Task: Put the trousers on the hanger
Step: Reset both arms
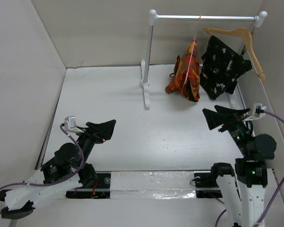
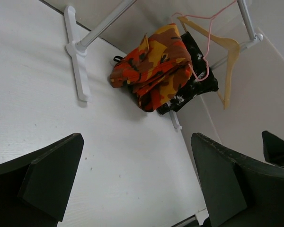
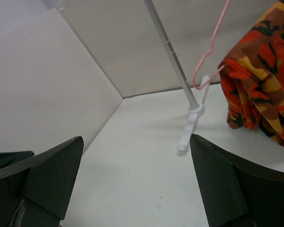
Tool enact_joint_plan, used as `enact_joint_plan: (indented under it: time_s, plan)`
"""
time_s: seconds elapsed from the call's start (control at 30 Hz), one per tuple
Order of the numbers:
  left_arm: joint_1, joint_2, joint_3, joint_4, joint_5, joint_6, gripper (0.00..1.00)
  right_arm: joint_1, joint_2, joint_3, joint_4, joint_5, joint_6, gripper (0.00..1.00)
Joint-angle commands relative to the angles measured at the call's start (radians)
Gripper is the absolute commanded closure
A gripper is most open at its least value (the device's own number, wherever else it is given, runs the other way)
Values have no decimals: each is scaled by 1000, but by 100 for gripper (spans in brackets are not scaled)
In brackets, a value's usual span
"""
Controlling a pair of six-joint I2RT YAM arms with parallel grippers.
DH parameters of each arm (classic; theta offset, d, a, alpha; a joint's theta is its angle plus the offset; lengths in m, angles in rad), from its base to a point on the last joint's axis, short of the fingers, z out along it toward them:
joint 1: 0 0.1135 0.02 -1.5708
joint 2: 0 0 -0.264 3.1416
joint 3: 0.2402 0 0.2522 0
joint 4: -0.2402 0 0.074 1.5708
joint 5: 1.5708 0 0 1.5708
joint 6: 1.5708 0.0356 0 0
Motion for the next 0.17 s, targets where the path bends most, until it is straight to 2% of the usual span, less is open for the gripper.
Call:
enact_joint_plan:
  time_s: [0.0,0.13]
  plan:
    - [5,-91,-73,-11,-3,-36,1,4,-71,-65,-171,88,-71,0]
    - [5,-125,-102,0,-9,-50,1,4,-59,-79,-168,45,-60,0]
